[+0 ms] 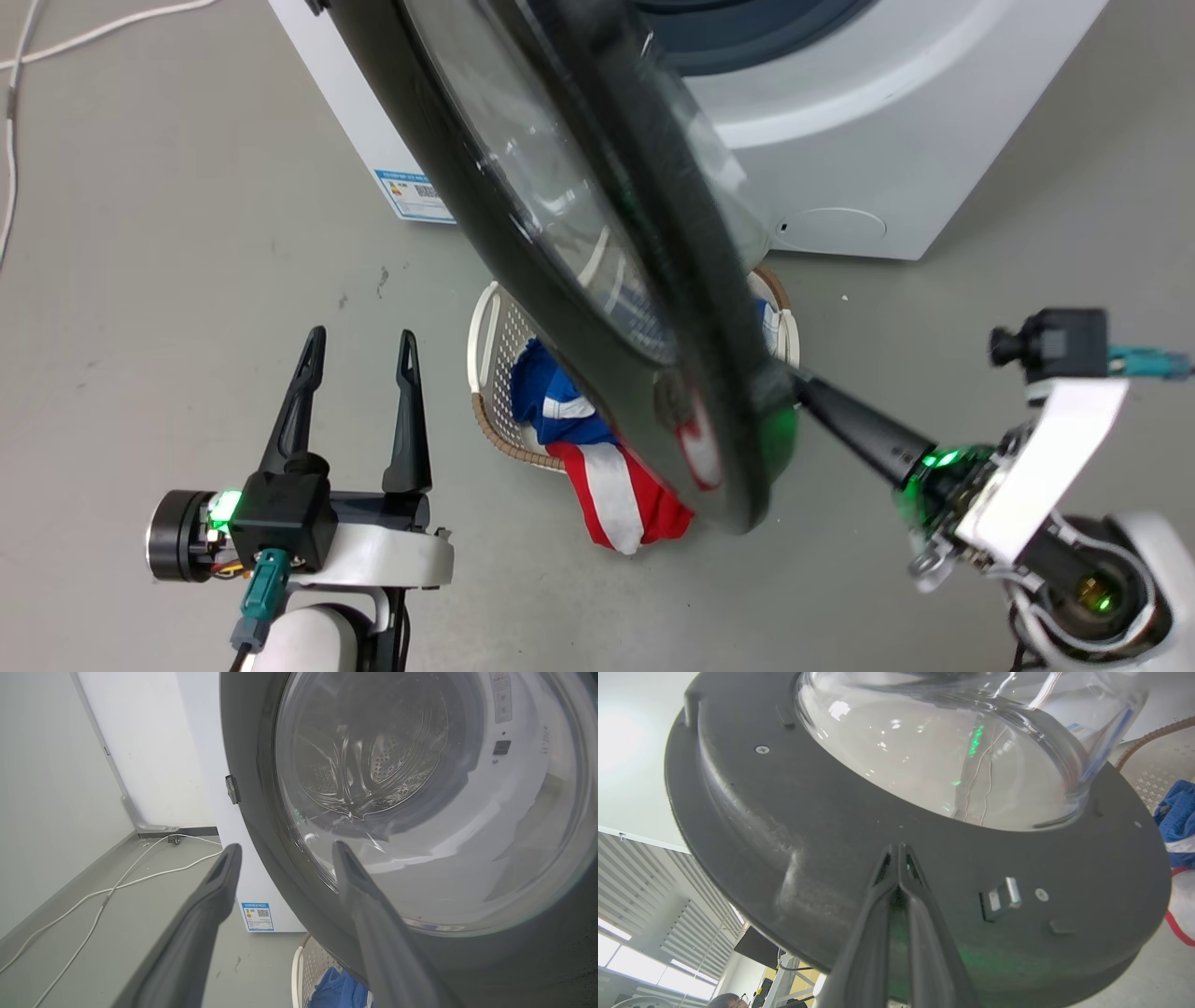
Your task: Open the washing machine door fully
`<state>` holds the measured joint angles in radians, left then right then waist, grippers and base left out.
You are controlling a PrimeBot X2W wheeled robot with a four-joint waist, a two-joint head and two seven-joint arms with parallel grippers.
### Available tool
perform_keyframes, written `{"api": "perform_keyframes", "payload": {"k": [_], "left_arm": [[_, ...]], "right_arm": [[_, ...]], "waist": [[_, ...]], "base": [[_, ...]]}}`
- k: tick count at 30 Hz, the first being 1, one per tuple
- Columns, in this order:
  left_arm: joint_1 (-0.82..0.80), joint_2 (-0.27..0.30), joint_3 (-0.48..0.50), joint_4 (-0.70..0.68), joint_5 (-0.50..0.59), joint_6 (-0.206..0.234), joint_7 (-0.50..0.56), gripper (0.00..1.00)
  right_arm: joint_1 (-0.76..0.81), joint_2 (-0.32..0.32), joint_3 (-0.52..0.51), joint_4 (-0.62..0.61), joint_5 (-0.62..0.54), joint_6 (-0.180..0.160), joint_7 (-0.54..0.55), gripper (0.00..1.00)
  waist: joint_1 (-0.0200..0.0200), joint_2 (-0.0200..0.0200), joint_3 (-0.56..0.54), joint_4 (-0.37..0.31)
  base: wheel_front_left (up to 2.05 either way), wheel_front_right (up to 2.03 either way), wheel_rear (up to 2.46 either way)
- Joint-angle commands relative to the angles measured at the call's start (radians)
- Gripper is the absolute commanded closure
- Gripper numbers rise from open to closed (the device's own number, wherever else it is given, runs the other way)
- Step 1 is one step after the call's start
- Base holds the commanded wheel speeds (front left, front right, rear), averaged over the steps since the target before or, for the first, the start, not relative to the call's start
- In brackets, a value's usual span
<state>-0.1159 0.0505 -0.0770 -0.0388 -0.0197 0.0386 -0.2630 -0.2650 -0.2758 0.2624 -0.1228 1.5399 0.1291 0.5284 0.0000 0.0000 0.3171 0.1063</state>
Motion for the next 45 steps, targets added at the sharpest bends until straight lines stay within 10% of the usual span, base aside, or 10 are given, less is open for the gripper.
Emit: {"api": "perform_keyframes", "payload": {"k": [1, 26, 30, 31, 32, 45], "left_arm": [[0.01, 0.0, 0.002, 0.002, 0.009, -0.001, -0.003, 0.0], [0.067, 0.001, 0.007, 0.03, 0.001, 0.006, -0.003, 0.0], [0.095, 0.002, 0.016, 0.04, 0.001, 0.007, -0.003, 0.0], [0.103, 0.003, 0.018, 0.042, 0.0, 0.006, -0.003, 0.0], [0.112, 0.003, 0.022, 0.043, -0.001, 0.007, -0.003, 0.0], [0.204, 0.012, 0.056, 0.045, 0.001, 0.009, -0.003, 0.0]], "right_arm": [[0.023, 0.011, 0.013, -0.007, 0.002, 0.003, -0.001, 1.0], [0.126, 0.134, 0.173, 0.04, -0.024, 0.003, -0.082, 1.0], [0.168, 0.138, 0.115, 0.016, 0.002, 0.003, -0.156, 0.55], [0.18, 0.139, 0.095, 0.007, 0.011, 0.003, -0.177, 0.13], [0.193, 0.139, 0.073, -0.002, 0.016, 0.003, -0.199, 0.0], [0.298, 0.118, -0.183, -0.12, -0.166, 0.003, -0.617, 0.0]], "waist": [[0.0, 0.0, -0.011, 0.002], [0.0, 0.0, -0.096, 0.027], [0.0, 0.0, -0.141, 0.019], [0.0, 0.0, -0.155, 0.017], [0.0, 0.0, -0.168, 0.014], [0.0, 0.0, -0.284, -0.019]], "base": [[0.0, 0.0, 0.0], [0.0, 0.0, 0.0], [0.0, 0.0, 0.0], [0.0, 0.0, 0.0], [0.0, 0.0, 0.0], [0.0, 0.0, 0.0]]}}
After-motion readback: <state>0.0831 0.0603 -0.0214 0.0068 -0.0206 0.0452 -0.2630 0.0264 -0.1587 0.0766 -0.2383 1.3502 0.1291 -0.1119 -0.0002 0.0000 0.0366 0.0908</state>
